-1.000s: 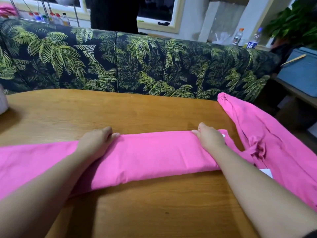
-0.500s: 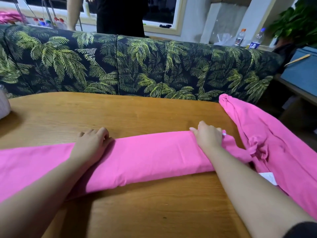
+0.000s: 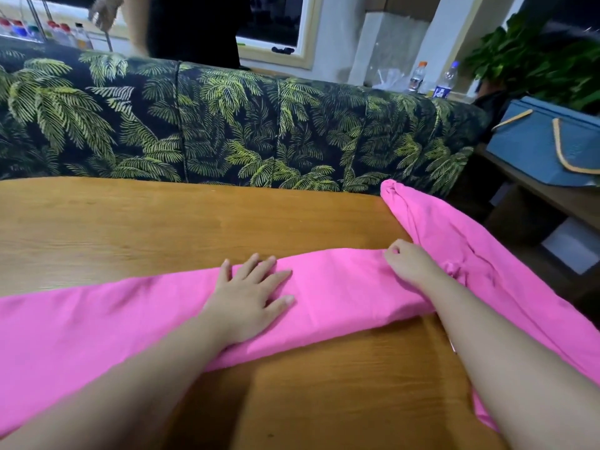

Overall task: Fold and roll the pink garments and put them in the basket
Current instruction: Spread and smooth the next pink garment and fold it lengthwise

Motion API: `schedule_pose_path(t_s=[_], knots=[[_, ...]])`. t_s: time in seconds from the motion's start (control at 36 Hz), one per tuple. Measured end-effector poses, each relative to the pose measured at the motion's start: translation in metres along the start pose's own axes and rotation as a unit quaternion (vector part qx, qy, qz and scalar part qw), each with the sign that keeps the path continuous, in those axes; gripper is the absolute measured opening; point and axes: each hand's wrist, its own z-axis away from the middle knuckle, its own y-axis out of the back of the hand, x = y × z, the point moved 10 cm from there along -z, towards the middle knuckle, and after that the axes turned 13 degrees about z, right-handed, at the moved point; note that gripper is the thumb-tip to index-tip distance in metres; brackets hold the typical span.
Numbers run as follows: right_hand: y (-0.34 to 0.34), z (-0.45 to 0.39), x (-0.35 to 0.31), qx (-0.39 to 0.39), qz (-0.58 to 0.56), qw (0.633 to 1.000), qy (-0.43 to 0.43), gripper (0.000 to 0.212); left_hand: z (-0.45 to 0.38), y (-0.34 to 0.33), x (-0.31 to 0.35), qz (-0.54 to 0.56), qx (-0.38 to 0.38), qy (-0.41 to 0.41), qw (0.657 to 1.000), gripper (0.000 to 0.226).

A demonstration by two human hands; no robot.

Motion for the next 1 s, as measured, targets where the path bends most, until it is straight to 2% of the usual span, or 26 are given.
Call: schedule_pose_path(t_s=[0.08,0.25,0.47,0.56,0.61,0.67,0.72,0.81,0.89,1.0], knots=[[-0.002,-0.001,0.004,0.004,-0.010,1.000,-0.003,0.026,-0.001,-0.004,0.000,-0.037,0.002,-0.006,0.999,0.119],[0.017,-0.004,-0.003,0.080,-0.037,0.996,-0.007,0.029,0.002,-0.004,0.002,-0.056,0.002,-0.013,0.998,0.108],[-0.006,0.002,0.006,0.076,0.062,0.995,-0.027,0.022,0.003,-0.006,0.004,-0.068,0.002,-0.020,0.997,0.104],[0.006,0.014,-0.004,0.104,0.118,0.986,-0.046,0.022,0.006,-0.002,0.008,-0.058,0.007,-0.028,0.998,0.109],[0.018,0.029,-0.022,0.139,0.169,0.975,-0.043,0.032,0.008,0.001,0.016,-0.041,0.012,-0.054,0.998,0.109],[0.020,0.051,-0.058,0.161,0.145,0.976,0.016,0.041,0.010,-0.001,0.028,-0.036,-0.001,-0.094,0.995,0.096],[0.005,0.075,-0.098,0.127,0.076,0.984,0.099,0.044,0.010,-0.009,0.037,-0.035,-0.022,-0.107,0.993,0.089],[-0.036,0.103,-0.125,0.016,0.033,0.988,0.153,0.048,0.010,-0.020,0.037,-0.045,-0.023,-0.068,0.996,0.105],[-0.050,0.109,-0.103,-0.001,0.070,0.987,0.144,0.054,0.015,-0.023,0.026,-0.058,-0.014,-0.040,0.997,0.128],[-0.047,0.093,-0.059,-0.013,0.099,0.989,0.110,0.058,0.029,-0.009,0.006,-0.057,0.003,-0.038,0.998,0.113]])
